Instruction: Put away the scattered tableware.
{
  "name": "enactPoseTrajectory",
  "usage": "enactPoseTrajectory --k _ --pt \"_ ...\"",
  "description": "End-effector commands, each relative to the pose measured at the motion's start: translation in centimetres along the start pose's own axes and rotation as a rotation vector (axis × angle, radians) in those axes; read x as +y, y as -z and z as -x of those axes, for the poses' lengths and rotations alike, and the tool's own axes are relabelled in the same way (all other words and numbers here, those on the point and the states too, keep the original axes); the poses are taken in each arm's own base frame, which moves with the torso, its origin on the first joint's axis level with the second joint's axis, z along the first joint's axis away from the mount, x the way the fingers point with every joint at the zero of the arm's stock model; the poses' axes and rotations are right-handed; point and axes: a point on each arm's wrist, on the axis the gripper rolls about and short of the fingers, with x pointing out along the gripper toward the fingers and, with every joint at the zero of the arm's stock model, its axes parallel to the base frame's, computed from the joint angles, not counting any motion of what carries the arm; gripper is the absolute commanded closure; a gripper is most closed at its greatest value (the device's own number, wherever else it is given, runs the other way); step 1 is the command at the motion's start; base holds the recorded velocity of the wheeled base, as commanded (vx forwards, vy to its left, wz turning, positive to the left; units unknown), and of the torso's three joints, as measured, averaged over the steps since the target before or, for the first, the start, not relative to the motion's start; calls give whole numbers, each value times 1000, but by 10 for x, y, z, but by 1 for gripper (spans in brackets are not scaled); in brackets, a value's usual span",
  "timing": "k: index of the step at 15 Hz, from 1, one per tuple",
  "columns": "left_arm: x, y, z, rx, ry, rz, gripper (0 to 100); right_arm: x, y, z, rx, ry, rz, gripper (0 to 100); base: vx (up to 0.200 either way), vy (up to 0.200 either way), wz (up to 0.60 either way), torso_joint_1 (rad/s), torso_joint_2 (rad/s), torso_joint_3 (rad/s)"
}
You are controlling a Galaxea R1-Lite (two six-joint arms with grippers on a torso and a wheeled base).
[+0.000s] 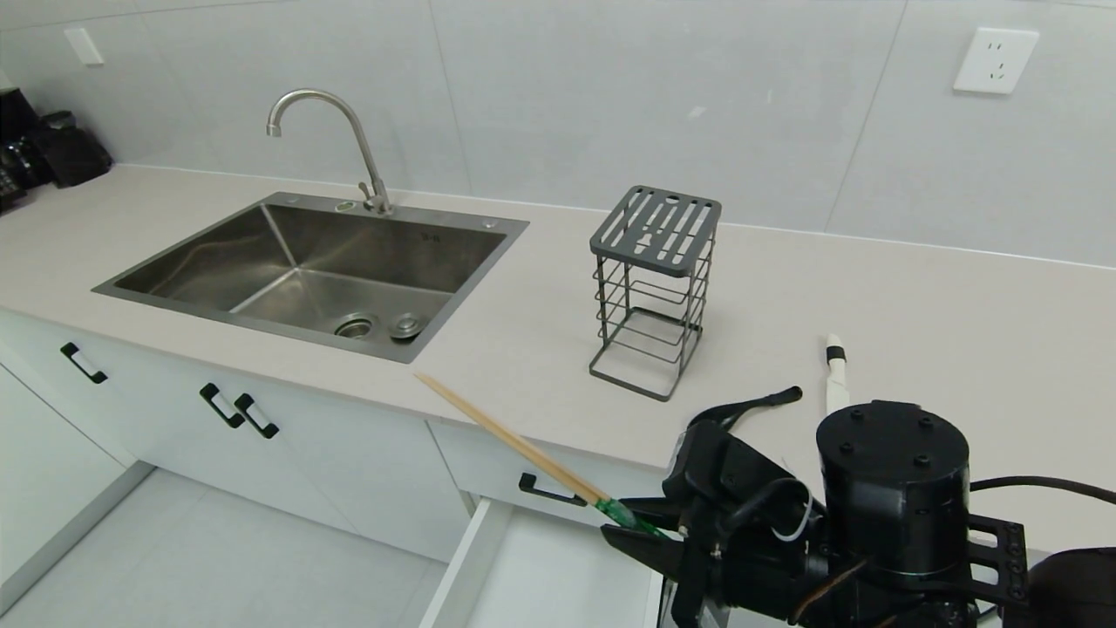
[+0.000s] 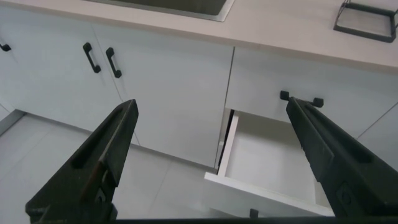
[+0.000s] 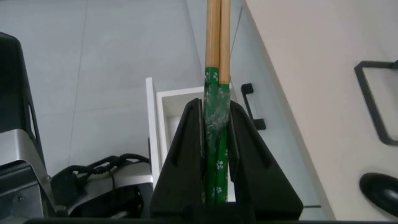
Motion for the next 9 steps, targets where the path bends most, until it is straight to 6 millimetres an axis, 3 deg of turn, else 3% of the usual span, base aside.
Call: enactPoseTrajectory --k 1,5,9 --pt "0 0 0 1 0 0 0 -1 -3 -3 -8 1 1 100 0 0 0 -178 330 159" --pt "0 0 0 1 0 0 0 -8 -22 -20 -67 40 5 100 0 0 0 -98 187 91" --pt "0 0 0 1 0 0 0 -7 -22 -25 -67 35 6 100 0 0 0 -171 328 156"
